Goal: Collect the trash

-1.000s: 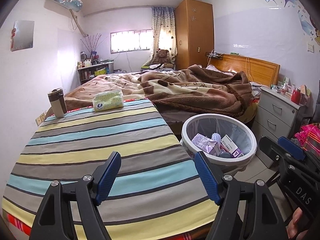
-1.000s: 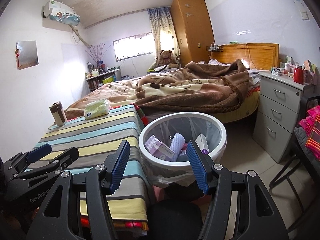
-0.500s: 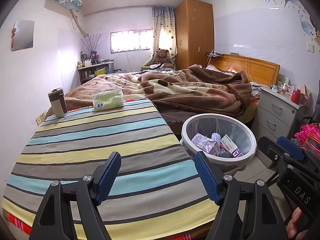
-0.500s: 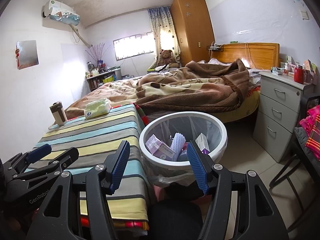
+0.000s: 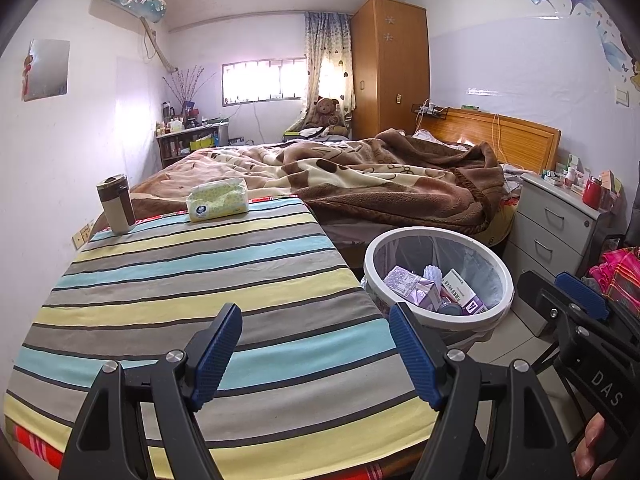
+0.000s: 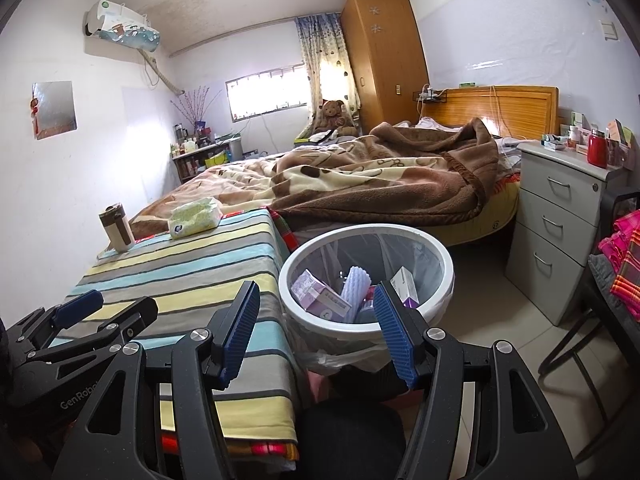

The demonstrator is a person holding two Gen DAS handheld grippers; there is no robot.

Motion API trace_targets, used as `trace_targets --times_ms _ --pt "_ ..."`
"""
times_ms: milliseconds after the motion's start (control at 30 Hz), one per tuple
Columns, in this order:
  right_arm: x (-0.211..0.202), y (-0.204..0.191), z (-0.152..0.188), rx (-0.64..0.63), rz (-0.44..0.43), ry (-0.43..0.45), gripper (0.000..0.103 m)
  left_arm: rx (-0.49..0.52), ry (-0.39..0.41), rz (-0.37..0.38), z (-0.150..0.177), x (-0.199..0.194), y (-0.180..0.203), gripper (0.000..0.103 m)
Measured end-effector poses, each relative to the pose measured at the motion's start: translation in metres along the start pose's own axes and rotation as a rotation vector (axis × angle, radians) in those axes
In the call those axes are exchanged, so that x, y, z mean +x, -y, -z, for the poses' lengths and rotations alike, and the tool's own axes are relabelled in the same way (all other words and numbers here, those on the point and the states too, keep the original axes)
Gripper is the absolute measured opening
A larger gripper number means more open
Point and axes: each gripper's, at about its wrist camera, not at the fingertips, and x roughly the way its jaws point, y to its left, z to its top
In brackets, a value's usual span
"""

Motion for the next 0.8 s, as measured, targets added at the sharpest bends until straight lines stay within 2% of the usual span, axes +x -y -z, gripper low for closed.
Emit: trace_targets --times_ms 800 --pt "-0.0026 -0.0034 -0.0015 -0.004 -0.001 0.000 0.061 -0.003 0.002 0.001 0.0000 -0.0004 -0.0005 0.076"
